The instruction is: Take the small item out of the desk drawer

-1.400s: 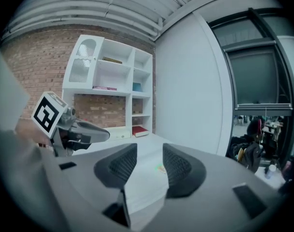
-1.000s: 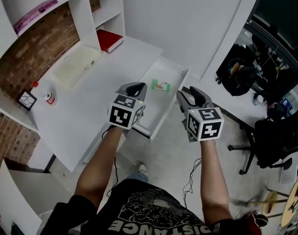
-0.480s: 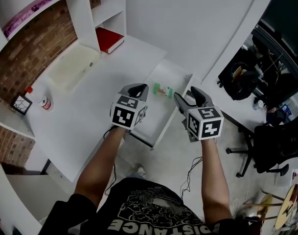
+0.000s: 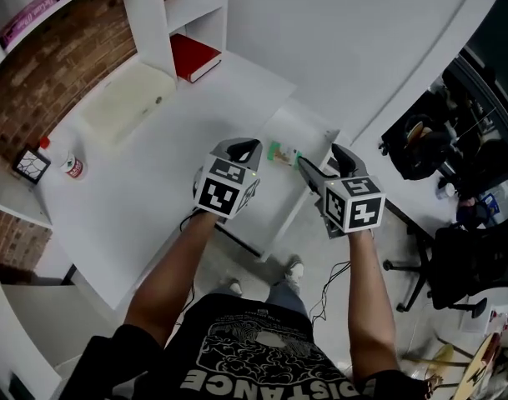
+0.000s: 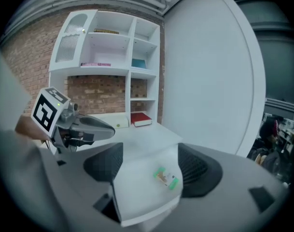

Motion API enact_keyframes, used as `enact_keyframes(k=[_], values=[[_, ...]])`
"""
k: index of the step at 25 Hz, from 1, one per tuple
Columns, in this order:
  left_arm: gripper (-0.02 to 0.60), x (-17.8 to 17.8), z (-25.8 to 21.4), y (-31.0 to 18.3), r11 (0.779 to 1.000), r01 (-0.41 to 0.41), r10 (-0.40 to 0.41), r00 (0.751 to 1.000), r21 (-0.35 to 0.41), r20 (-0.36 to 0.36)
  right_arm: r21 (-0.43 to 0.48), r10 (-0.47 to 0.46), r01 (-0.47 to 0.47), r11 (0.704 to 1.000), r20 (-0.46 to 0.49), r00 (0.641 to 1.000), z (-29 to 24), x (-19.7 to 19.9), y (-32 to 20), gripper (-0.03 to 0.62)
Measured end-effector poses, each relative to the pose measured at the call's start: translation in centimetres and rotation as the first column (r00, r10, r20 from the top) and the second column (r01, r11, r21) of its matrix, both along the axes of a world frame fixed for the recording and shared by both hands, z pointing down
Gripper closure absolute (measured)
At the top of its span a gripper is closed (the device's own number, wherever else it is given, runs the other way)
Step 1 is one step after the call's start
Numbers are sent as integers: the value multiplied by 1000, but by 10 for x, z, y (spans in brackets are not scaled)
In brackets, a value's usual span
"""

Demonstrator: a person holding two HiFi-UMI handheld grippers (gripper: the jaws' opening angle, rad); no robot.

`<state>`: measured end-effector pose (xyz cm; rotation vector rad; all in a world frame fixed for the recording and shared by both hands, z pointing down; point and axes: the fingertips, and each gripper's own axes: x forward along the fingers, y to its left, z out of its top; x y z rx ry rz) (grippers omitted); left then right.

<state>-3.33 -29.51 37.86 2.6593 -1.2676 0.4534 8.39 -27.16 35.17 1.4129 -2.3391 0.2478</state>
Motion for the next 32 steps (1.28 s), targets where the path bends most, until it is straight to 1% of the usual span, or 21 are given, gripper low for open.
enact_keyframes(k=[4,6,8,12,14,18,21,24,27,32], values=[[574,2,9,-13,1000,22,-22,1000,0,-16,-30,-53,53,998,-16,998,17,-3,-19,240],[574,4,10,-21,1000,28,-28,999,1,-40,-54,-95,93,994,-26,995,27,-5,-30,238],[574,8,13,-28,999,34,-34,998,0,-48,-82,-141,137,987,-44,989,36,-6,-43,235],[575,17,24,-48,999,35,-35,999,-8,-13,-127,-221,212,969,-63,973,53,-6,-69,233],[575,17,32,-54,997,67,-67,998,-32,-4,-159,-272,258,953,-76,959,63,-6,-81,233],[575,18,49,-65,983,161,-163,987,-89,-16,-236,-384,354,905,-98,918,88,-8,-101,233],[575,22,59,-74,974,203,-205,979,-100,-9,-284,-458,412,866,-118,881,105,-10,-114,226],[575,25,68,-79,963,248,-251,968,-106,-9,-331,-529,464,822,-140,837,123,-13,-124,215],[575,26,84,-81,947,295,-299,954,-127,-19,-381,-589,502,777,-155,793,145,-15,-127,212],[575,21,106,-82,914,379,-389,920,-143,-43,-456,-680,555,696,-168,714,180,-22,-129,204]])
